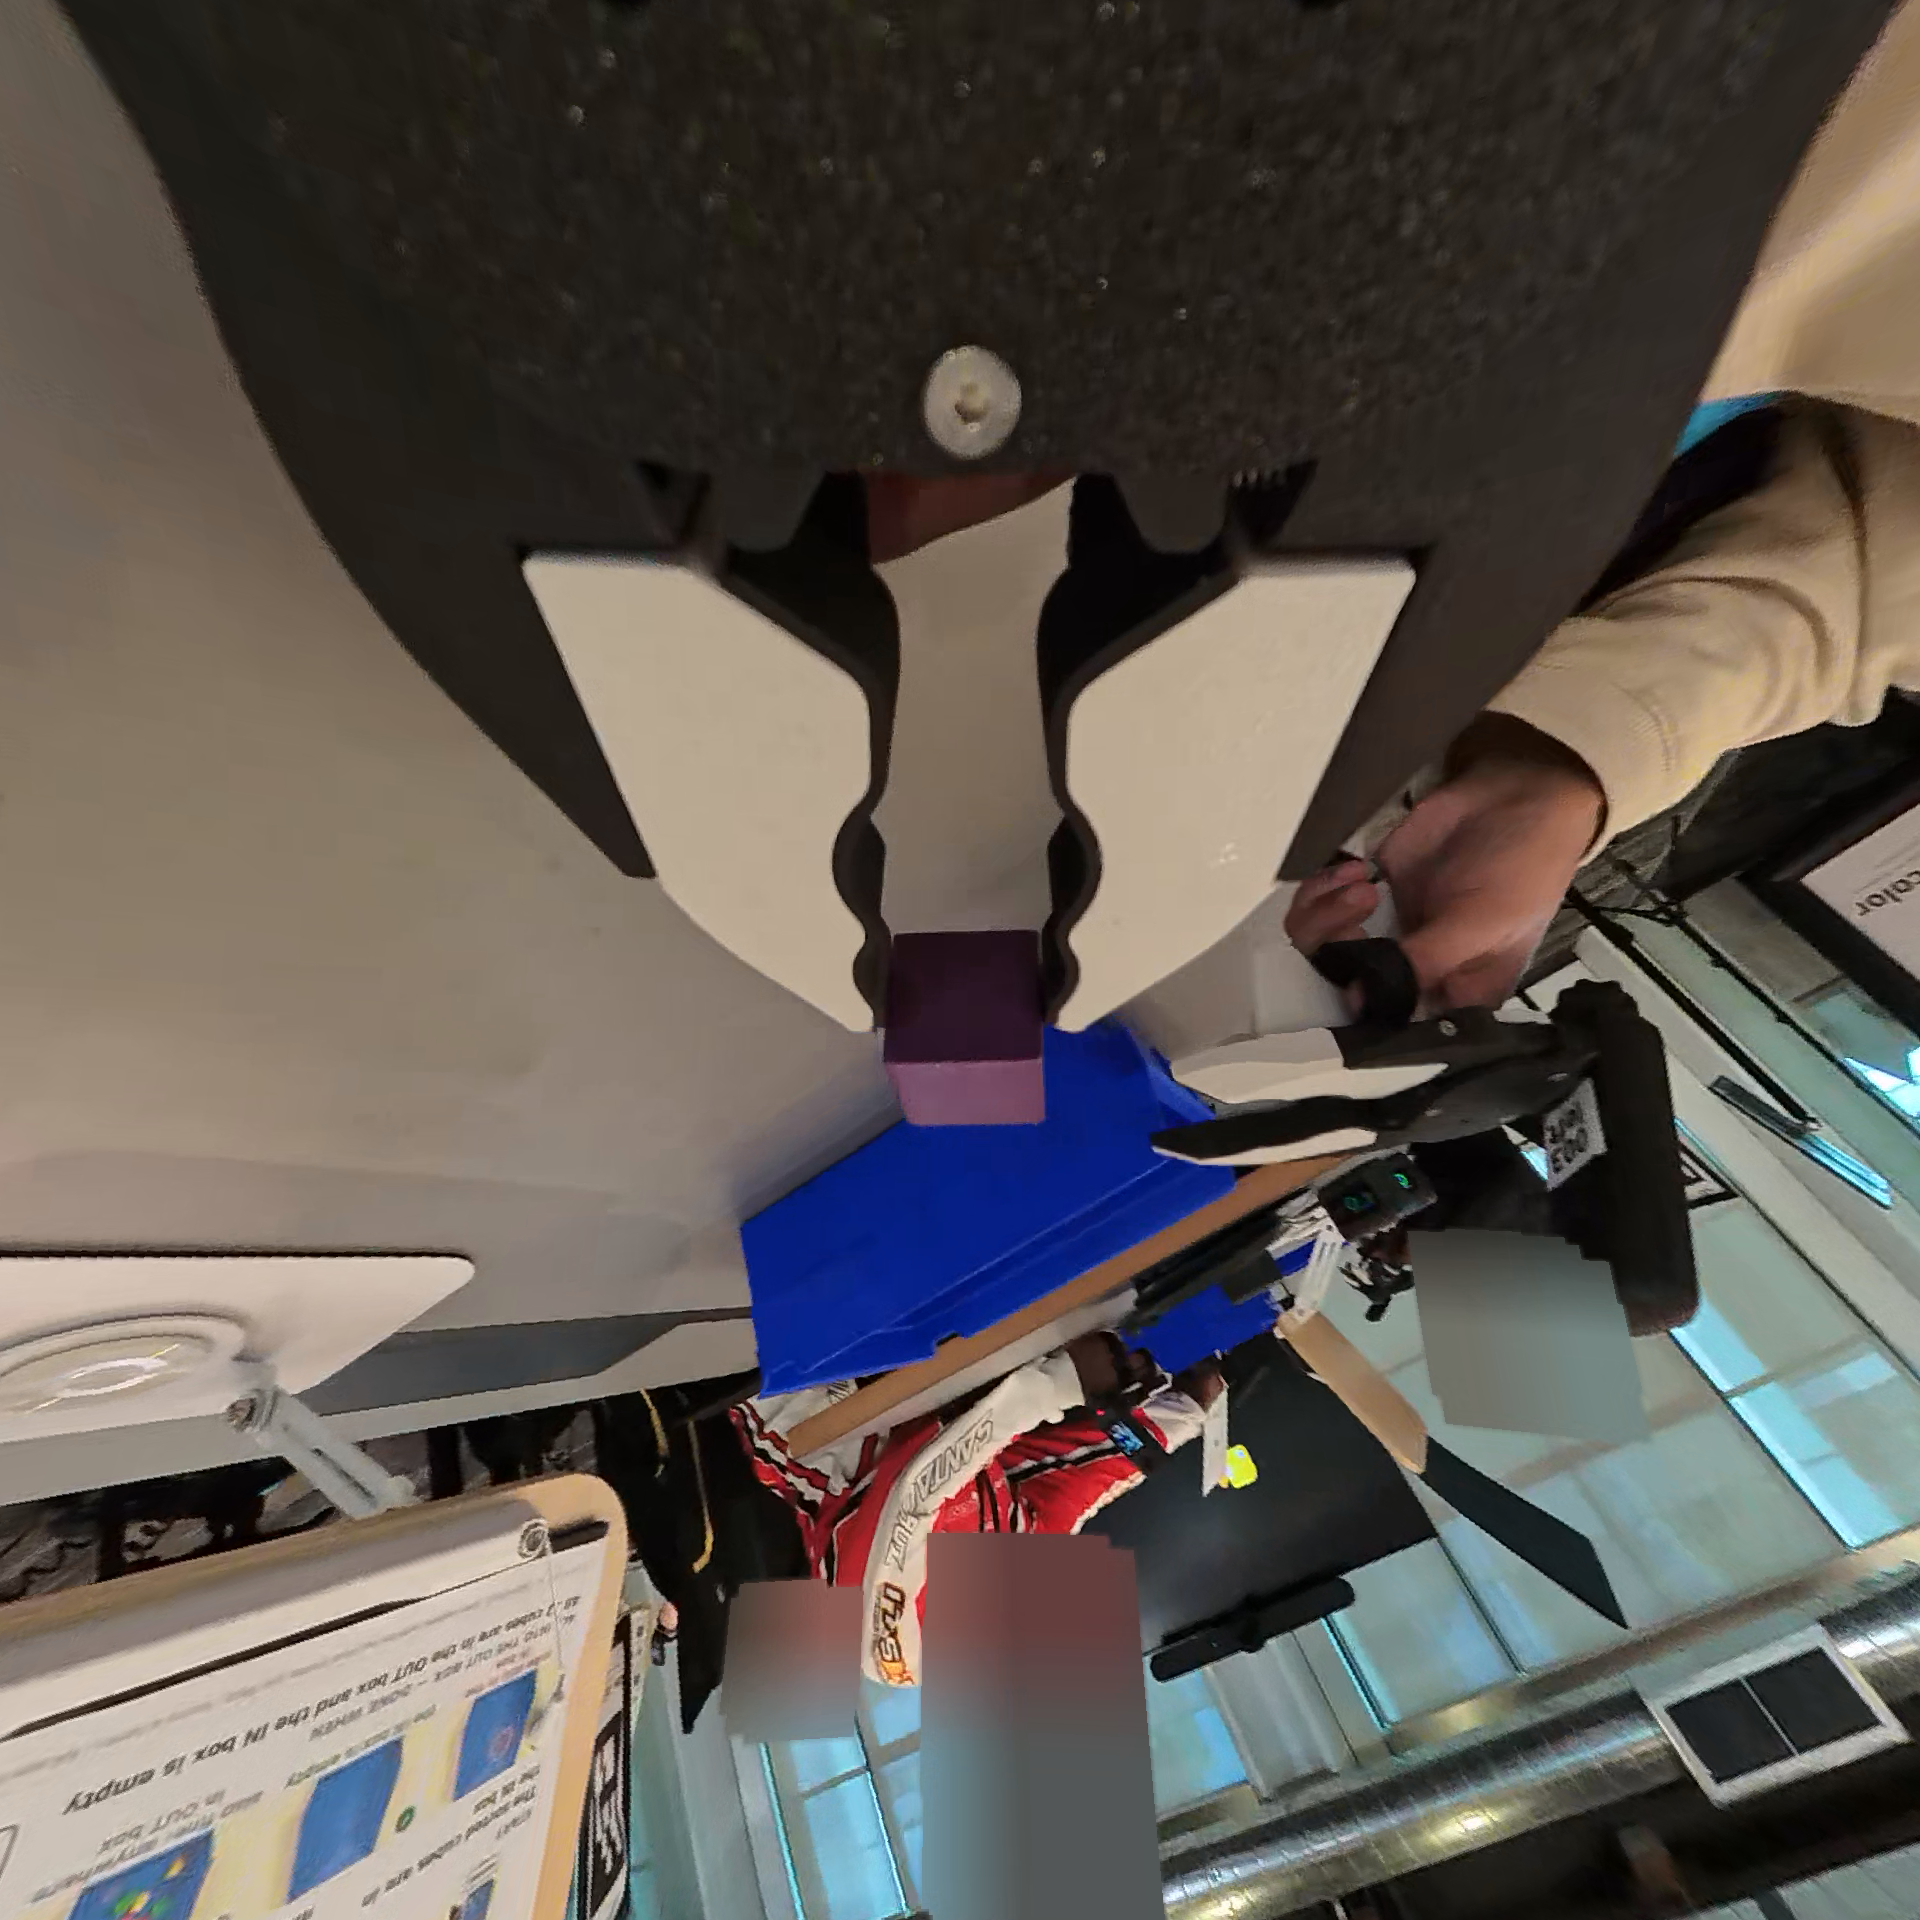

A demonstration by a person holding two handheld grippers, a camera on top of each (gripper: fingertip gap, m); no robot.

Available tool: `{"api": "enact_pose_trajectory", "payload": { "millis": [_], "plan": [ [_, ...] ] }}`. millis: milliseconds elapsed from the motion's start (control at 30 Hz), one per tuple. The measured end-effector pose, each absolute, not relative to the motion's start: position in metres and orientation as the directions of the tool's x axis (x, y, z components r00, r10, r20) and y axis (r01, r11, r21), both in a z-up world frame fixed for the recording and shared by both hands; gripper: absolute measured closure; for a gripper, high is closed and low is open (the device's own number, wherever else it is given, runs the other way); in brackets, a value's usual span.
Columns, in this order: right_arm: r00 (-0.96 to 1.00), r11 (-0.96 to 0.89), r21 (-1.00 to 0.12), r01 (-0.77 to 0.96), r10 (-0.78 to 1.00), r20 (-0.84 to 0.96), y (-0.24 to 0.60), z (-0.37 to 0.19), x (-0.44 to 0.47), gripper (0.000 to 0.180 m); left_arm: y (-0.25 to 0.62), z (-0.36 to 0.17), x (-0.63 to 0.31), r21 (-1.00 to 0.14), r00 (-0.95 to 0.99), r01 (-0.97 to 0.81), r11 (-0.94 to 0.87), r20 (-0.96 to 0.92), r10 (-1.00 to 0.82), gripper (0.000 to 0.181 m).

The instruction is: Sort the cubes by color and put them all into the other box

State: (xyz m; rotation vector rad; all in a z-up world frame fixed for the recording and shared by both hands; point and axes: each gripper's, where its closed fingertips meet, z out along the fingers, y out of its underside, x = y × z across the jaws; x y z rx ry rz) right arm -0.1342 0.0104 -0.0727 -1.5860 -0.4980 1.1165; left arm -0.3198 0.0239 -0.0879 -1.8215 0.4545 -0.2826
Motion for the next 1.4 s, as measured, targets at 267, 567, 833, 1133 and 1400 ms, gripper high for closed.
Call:
{"api": "enact_pose_trajectory", "payload": {
  "millis": [267,567,833,1133,1400],
  "plan": [
    [0.584,-0.146,-0.985,0.089,0.809,-0.067,0.000,-0.017,-0.068,0.152,0.016,-0.088,-0.305,-0.947,0.861,-0.198,-0.252,-0.046,-0.506,0.112],
    [0.816,-0.738,-0.353,0.575,0.545,0.191,0.049,-0.091,0.200,0.152,0.010,-0.104,-0.280,-0.924,0.808,-0.257,-0.282,-0.045,-0.588,0.111],
    [0.764,-0.783,0.025,0.622,0.613,0.200,0.057,-0.158,0.221,0.152,0.006,-0.104,-0.276,-0.928,0.798,-0.244,-0.282,-0.027,-0.602,0.113],
    [0.778,-0.793,0.170,0.585,0.608,0.160,0.050,-0.178,0.230,0.151,0.007,-0.112,-0.278,-0.915,0.797,-0.242,-0.324,0.003,-0.603,0.112],
    [0.733,-0.671,-0.316,0.670,0.534,0.421,0.069,-0.081,0.175,0.139,0.008,-0.112,-0.280,-0.917,0.807,-0.240,-0.318,-0.006,-0.591,0.111]
  ]
}}
